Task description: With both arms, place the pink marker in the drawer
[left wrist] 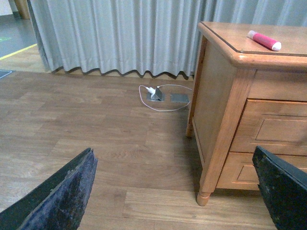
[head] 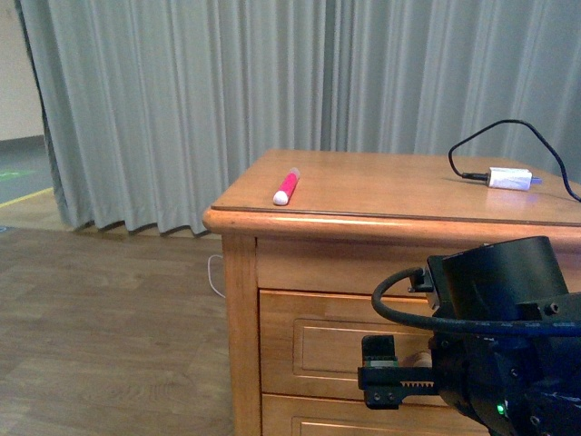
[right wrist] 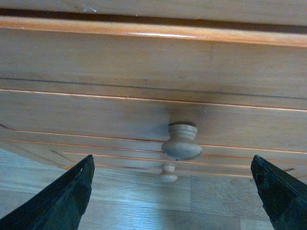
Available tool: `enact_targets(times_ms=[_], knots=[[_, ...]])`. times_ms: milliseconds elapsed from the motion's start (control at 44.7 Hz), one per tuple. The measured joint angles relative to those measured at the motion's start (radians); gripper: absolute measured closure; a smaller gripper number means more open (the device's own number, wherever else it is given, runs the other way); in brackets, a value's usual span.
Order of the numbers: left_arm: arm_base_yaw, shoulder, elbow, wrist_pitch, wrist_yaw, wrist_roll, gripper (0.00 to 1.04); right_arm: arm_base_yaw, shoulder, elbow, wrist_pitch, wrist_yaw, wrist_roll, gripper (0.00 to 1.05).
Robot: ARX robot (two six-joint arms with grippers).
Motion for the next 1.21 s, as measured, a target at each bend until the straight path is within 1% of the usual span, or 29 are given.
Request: enact_targets(times_ms=[336, 716, 828, 918, 1074, 1097, 1119, 1141, 1186, 1208], knots=[[0.000, 0.000, 0.000, 0.000, 0.000, 0.000, 0.06, 0.002, 0.093, 0.082, 0.019, 0.015, -0.002, 0.08], [0.000, 0.000, 0.000, 0.000, 0.000, 0.000, 0.06, -0.008, 0.105, 0.097, 0.013, 0.014, -0.008, 0.08], [0.000, 0.000, 0.000, 0.000, 0.000, 0.000, 0.06, -0.016, 0.110, 0.098, 0.010, 0.008, -0.009, 0.11], [0.000, 0.000, 0.000, 0.000, 0.000, 0.000, 0.06, -0.024, 0.110, 0.098, 0.006, 0.003, -0.009, 0.08], [0.000, 0.000, 0.000, 0.000, 0.000, 0.000, 0.06, -0.033, 0.112, 0.098, 0.006, 0.003, -0.008, 0.08], [0.000, 0.000, 0.000, 0.000, 0.000, 0.000, 0.06, -0.037, 0.115, 0.098, 0.003, 0.004, -0.010, 0.30], [0.000, 0.000, 0.000, 0.000, 0.000, 0.000, 0.06, -0.037, 0.115, 0.098, 0.003, 0.004, -0.010, 0.31], [0.000, 0.000, 0.000, 0.000, 0.000, 0.000, 0.06, -0.041, 0.115, 0.098, 0.003, 0.007, -0.010, 0.44], [0.000, 0.000, 0.000, 0.000, 0.000, 0.000, 0.06, -0.042, 0.115, 0.098, 0.003, 0.007, -0.010, 0.51], [0.000, 0.000, 0.000, 0.000, 0.000, 0.000, 0.06, -0.042, 0.115, 0.098, 0.003, 0.007, -0.010, 0.53]])
